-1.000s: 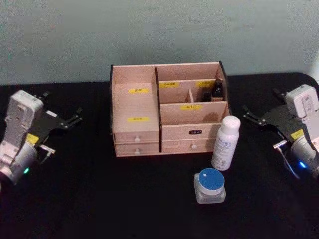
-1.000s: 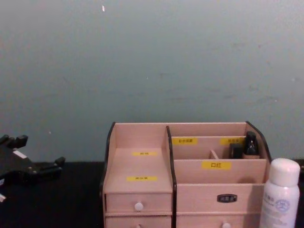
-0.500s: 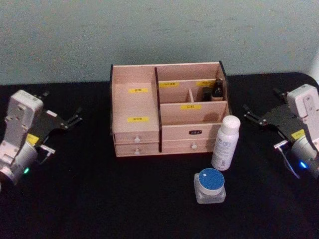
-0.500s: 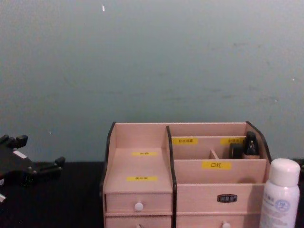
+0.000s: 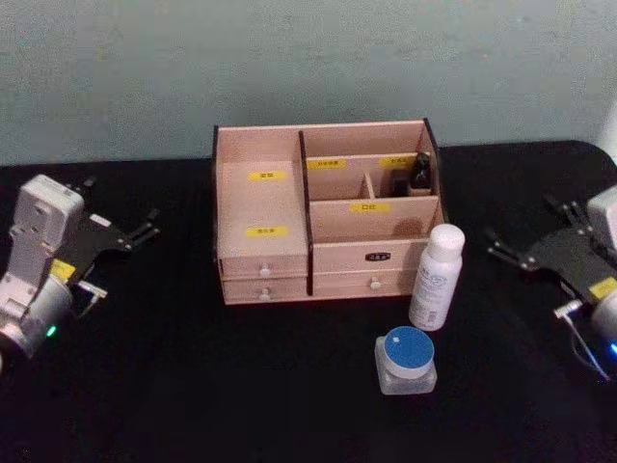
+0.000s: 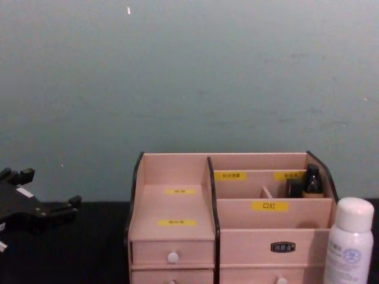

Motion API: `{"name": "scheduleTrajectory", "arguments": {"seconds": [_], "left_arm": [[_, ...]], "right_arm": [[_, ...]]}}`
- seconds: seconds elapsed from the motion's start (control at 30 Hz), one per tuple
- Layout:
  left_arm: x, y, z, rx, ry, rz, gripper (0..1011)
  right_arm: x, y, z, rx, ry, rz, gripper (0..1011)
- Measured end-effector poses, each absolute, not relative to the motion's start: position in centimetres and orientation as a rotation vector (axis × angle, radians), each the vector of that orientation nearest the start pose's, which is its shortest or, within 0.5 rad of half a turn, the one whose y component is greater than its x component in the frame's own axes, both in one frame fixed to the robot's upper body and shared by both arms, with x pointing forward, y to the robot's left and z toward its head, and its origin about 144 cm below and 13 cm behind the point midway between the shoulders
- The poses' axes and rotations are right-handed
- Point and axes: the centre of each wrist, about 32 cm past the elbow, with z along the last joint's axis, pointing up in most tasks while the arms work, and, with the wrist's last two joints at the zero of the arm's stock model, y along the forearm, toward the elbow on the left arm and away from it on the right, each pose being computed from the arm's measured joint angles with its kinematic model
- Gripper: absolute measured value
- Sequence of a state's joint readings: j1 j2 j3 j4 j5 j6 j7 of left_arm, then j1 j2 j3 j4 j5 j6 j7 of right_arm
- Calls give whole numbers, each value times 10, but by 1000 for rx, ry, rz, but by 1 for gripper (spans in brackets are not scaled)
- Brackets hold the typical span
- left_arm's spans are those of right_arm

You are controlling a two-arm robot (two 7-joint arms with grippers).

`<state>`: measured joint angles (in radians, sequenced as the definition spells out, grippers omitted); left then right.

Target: Pick up the facial cleanser and watermelon frost from the table and place them into the tiered storage box.

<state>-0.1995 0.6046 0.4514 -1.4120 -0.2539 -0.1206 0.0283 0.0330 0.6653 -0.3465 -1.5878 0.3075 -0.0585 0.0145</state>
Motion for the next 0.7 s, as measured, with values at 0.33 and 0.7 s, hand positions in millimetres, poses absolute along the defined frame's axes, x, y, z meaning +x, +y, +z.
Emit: {"name": "scheduleTrajectory", "arguments": {"seconds": [0.33, 0.7], "left_arm": [[489, 310, 1140, 305, -285, 1248, 1001], [489, 310, 1140, 304, -285, 1248, 1001]], "right_arm": [[411, -324, 1165, -295, -88, -1153, 1000], [398, -311, 1178, -287, -6, -1041, 1000]]}}
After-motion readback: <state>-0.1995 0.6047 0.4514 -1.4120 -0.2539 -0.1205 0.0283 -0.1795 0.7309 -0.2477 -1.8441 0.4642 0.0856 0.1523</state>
